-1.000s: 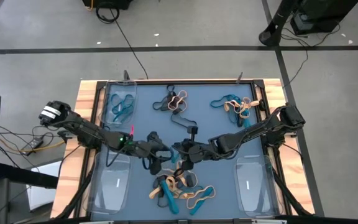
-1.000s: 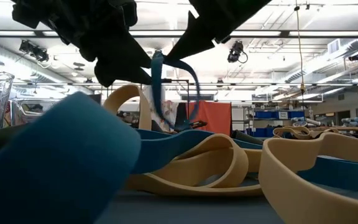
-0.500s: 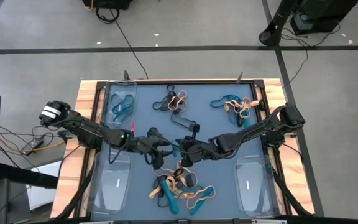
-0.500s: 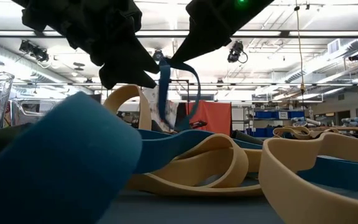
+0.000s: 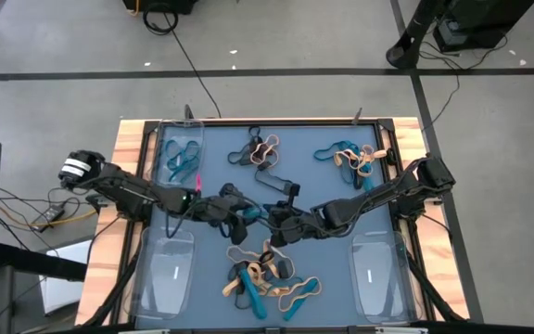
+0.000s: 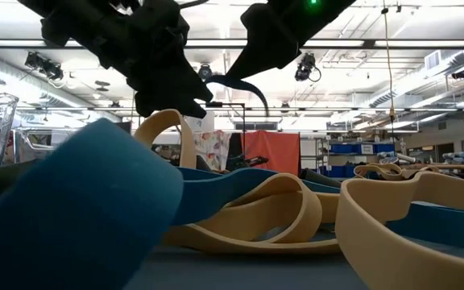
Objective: Sort rubber bands into baskets
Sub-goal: Put the blue rubber band into the top transparent bin
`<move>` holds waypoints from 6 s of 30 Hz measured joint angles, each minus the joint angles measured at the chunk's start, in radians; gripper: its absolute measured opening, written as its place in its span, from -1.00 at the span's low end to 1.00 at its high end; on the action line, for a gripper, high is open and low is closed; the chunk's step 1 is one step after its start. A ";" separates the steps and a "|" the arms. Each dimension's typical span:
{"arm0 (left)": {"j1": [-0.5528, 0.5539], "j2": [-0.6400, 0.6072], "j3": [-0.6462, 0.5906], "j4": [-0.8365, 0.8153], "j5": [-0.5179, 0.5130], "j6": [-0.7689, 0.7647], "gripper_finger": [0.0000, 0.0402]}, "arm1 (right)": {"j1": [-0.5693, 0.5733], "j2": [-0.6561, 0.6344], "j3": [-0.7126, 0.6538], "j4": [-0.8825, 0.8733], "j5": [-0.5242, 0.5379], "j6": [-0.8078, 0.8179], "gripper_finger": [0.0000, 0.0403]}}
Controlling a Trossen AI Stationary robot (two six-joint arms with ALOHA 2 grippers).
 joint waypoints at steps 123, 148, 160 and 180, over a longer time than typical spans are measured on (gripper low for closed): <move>0.469 -0.709 0.000 -1.023 -0.153 0.005 -0.30 | -0.126 0.000 0.000 -0.209 -0.316 0.368 -0.51; 0.319 -0.706 -0.095 -0.981 -0.136 -0.176 -0.29 | -0.133 0.000 0.000 -0.088 -0.336 0.209 -0.88; 0.319 -0.636 -0.058 -0.972 -0.156 -0.065 -0.29 | -0.174 0.001 0.000 -0.085 -0.383 0.315 -0.76; 0.011 -0.359 -0.042 -0.503 0.040 0.064 -0.46 | 0.024 0.150 0.000 0.121 -0.706 0.157 -0.77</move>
